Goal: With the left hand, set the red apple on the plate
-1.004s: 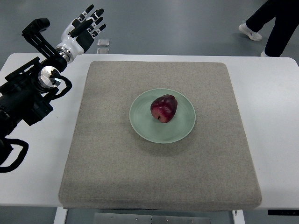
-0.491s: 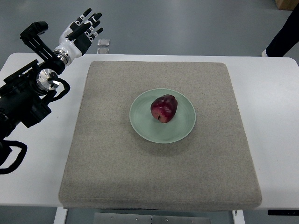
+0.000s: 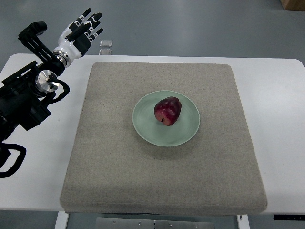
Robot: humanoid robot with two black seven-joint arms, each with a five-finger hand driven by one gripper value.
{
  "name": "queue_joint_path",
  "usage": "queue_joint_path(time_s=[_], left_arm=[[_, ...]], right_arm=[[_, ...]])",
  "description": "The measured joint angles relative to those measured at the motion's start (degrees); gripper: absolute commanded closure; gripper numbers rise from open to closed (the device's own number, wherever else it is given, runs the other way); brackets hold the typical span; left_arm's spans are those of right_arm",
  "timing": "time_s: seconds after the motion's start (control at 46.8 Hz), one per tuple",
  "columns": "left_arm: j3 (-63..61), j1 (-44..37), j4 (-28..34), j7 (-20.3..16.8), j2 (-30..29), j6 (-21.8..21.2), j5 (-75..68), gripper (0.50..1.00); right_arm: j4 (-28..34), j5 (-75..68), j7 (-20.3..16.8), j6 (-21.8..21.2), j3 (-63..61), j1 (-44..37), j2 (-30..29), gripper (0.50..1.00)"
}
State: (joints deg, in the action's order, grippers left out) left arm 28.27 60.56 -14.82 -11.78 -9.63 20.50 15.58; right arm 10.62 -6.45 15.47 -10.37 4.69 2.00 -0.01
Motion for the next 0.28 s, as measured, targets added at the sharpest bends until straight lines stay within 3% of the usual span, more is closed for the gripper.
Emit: queue_joint_path(time_s=[0.278], left_arm=[[0.03,0.27,0.02,0.01,0.23,-0.78,0.42,0.508]], right_arm=[[-0.07,0.02,-0.04,0.09,0.16,0.02,0.01,0.536]])
